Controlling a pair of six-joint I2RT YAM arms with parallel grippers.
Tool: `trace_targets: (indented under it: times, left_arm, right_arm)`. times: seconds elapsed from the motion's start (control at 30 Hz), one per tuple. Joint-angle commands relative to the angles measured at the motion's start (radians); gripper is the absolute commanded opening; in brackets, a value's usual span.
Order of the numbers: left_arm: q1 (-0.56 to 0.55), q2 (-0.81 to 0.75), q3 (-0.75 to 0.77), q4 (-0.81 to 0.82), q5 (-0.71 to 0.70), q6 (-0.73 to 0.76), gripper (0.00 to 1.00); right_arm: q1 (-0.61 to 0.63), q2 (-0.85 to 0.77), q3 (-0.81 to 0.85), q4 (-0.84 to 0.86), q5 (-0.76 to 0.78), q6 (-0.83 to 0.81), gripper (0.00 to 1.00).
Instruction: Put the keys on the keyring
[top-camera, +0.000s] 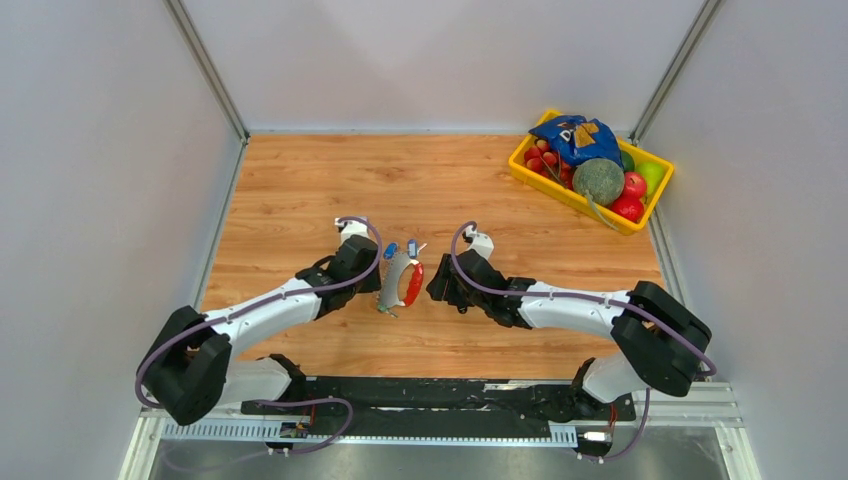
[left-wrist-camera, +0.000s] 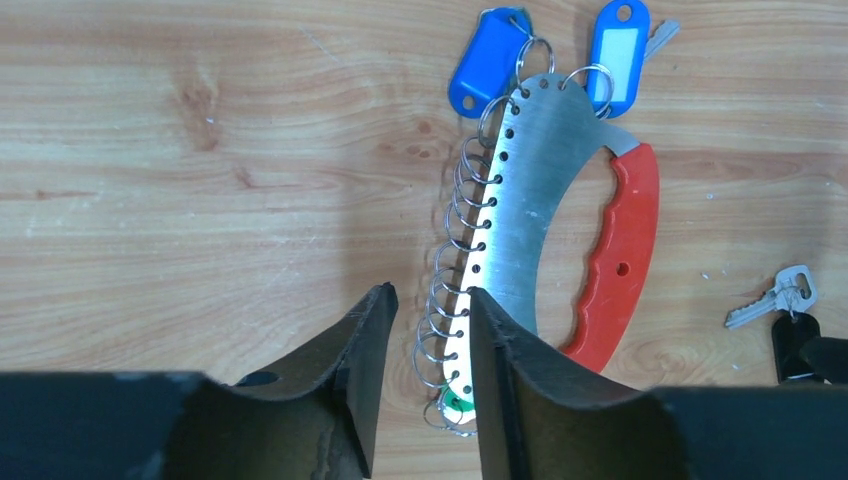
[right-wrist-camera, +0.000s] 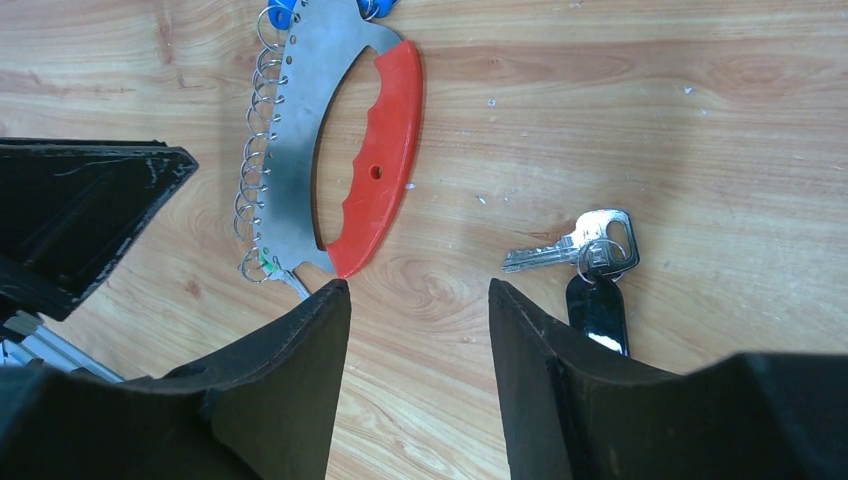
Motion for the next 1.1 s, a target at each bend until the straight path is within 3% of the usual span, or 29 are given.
trace_targets:
  times: [0.0,1.07]
  left_arm:
    - [0.003,0.029,0.019,0.005,0.037,-0.027,0.46]
    - [0.040,0.203,0.071,0.109,0.021,0.001,0.37]
  right_arm:
    - [0.010,-0.026,-0.005,0.016,0.016,-0.007,0.56]
    - [0.016,0.012,0.016,0.021,0.009,-0.029,0.56]
